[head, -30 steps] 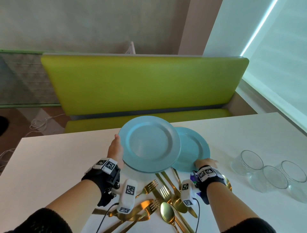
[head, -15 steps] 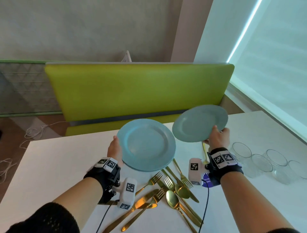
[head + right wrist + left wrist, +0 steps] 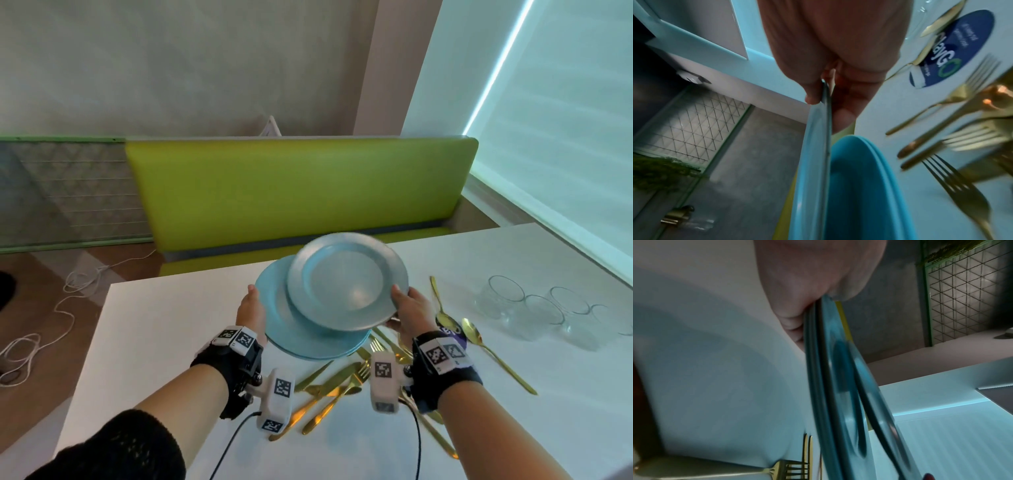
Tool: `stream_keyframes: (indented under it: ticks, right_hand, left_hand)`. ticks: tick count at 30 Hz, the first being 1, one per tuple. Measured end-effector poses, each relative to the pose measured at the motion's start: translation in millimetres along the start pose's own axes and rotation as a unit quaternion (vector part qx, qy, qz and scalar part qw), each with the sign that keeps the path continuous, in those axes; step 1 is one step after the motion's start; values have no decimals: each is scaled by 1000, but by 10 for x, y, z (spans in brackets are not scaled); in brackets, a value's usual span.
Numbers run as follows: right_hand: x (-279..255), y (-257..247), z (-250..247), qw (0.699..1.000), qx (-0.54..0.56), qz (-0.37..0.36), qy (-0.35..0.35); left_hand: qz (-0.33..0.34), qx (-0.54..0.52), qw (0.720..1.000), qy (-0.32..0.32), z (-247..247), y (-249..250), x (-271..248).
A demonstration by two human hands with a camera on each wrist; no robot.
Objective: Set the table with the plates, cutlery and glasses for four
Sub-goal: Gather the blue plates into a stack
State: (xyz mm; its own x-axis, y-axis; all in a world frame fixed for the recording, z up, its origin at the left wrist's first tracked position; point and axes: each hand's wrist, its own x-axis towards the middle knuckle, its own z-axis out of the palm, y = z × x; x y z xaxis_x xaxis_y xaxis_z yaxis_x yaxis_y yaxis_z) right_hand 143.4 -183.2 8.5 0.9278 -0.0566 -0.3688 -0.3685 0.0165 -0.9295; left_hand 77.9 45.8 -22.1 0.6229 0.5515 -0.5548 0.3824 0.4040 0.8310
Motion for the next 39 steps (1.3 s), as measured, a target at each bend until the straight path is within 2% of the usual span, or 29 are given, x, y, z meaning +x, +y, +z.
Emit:
stream_keyframes:
  ticks: [5, 7, 9, 14, 19, 22, 24, 30, 32, 39]
  right_hand:
    - [-172, 268, 207, 997, -72, -13, 3]
    - [-198, 347, 309, 990, -137, -26, 22]
    - [-197, 415, 418, 981, -194, -23, 6]
    - [-242, 550, 737, 983, -178, 28, -39]
    - [-200, 836, 1076, 972, -230, 9, -35]
    - [-205, 970, 1257, 956, -291, 7, -37]
    - [-231, 1026, 1342, 948, -316, 19, -41]
    - [-279, 1255, 1627, 942, -323, 50, -79]
    - [-265, 1317, 1705, 940, -321, 61, -96]
    - [-235, 1372, 1937, 936, -315, 81, -133]
  left_hand:
    - [-13, -4, 1000, 14, -265, -45, 75]
    - [-21, -12, 1000, 21, -351, -54, 124]
    - [-28, -28, 999, 23, -425, -59, 166]
    - [-39, -48, 998, 32, -638, -78, 263]
    - [-25, -32, 999, 27, -913, -79, 361]
    - [10, 88, 996, 32, -1181, -167, 607]
    - [5, 172, 984, 46, -1352, -245, 771]
    - [0, 370, 928, 46, -1682, -262, 852]
    - [-4, 394, 917, 52, -1775, -290, 915]
    - [-38, 416, 906, 72, -1993, -295, 1086]
